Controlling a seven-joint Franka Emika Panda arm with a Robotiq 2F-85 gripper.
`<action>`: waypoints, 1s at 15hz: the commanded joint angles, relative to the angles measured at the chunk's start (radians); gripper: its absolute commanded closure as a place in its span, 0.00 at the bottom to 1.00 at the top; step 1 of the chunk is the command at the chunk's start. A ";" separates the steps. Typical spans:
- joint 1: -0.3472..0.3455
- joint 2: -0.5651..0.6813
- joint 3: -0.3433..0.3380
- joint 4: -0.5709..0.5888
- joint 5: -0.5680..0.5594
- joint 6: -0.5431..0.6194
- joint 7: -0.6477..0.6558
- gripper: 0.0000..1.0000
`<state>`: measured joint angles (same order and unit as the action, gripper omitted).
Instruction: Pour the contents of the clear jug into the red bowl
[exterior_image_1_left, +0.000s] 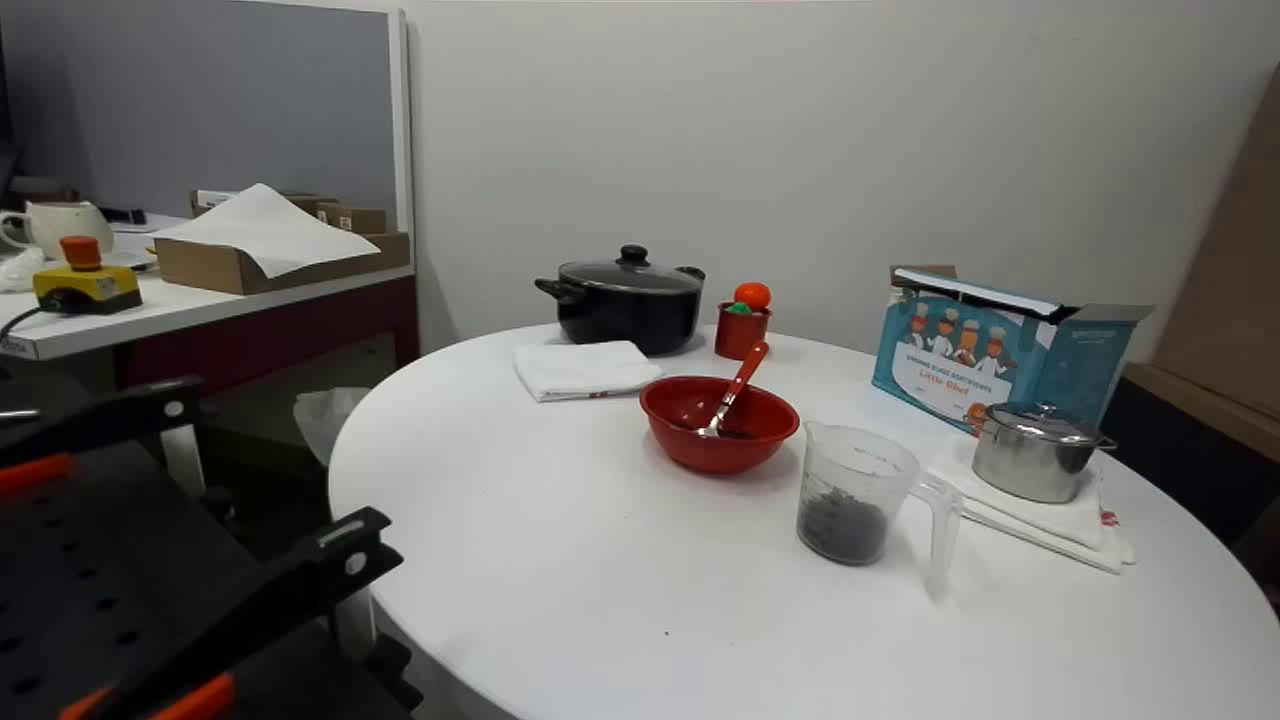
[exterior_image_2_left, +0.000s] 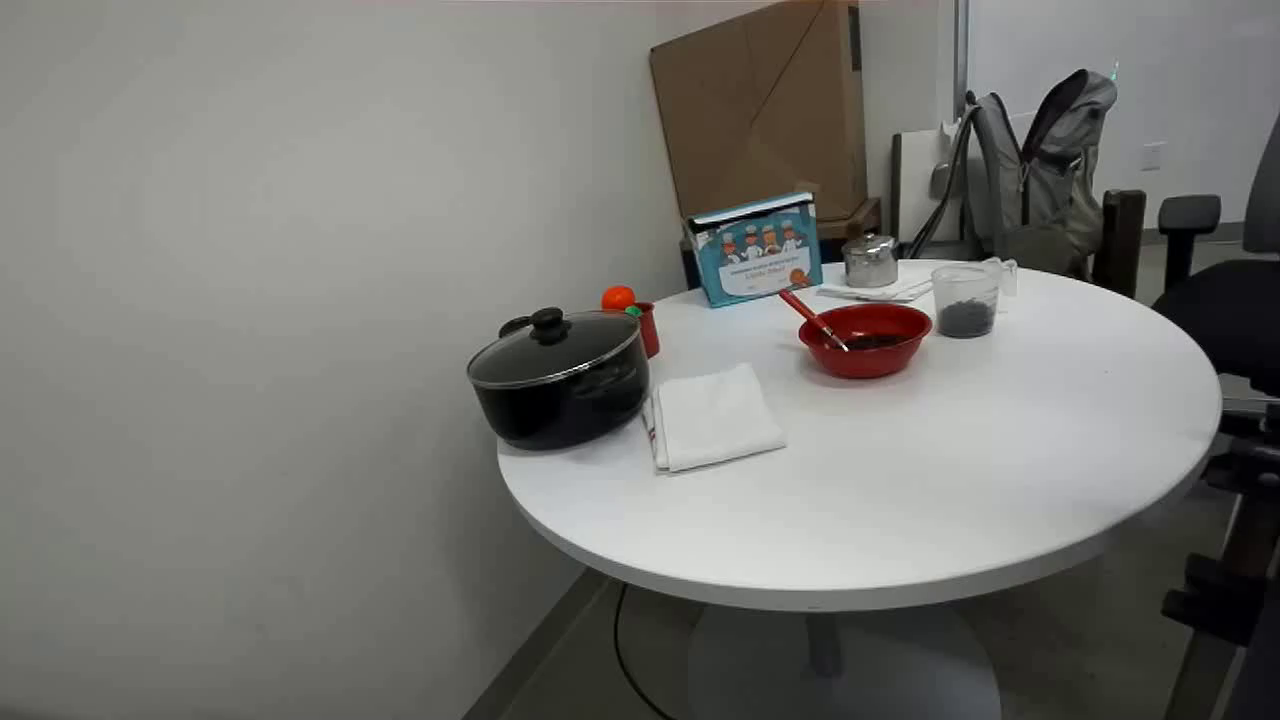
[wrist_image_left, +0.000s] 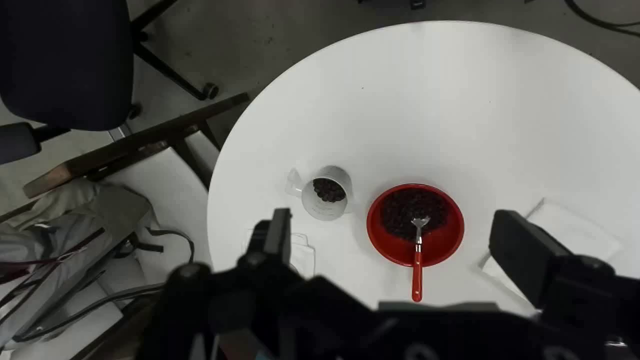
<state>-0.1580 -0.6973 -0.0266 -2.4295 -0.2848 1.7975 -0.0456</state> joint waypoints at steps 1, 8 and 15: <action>0.022 0.000 -0.015 0.004 -0.010 -0.006 0.010 0.00; 0.068 0.024 -0.067 0.006 0.026 0.011 -0.121 0.00; 0.133 0.183 -0.189 0.016 -0.023 0.088 -0.487 0.00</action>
<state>-0.0441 -0.6058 -0.1702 -2.4438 -0.2765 1.8664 -0.3926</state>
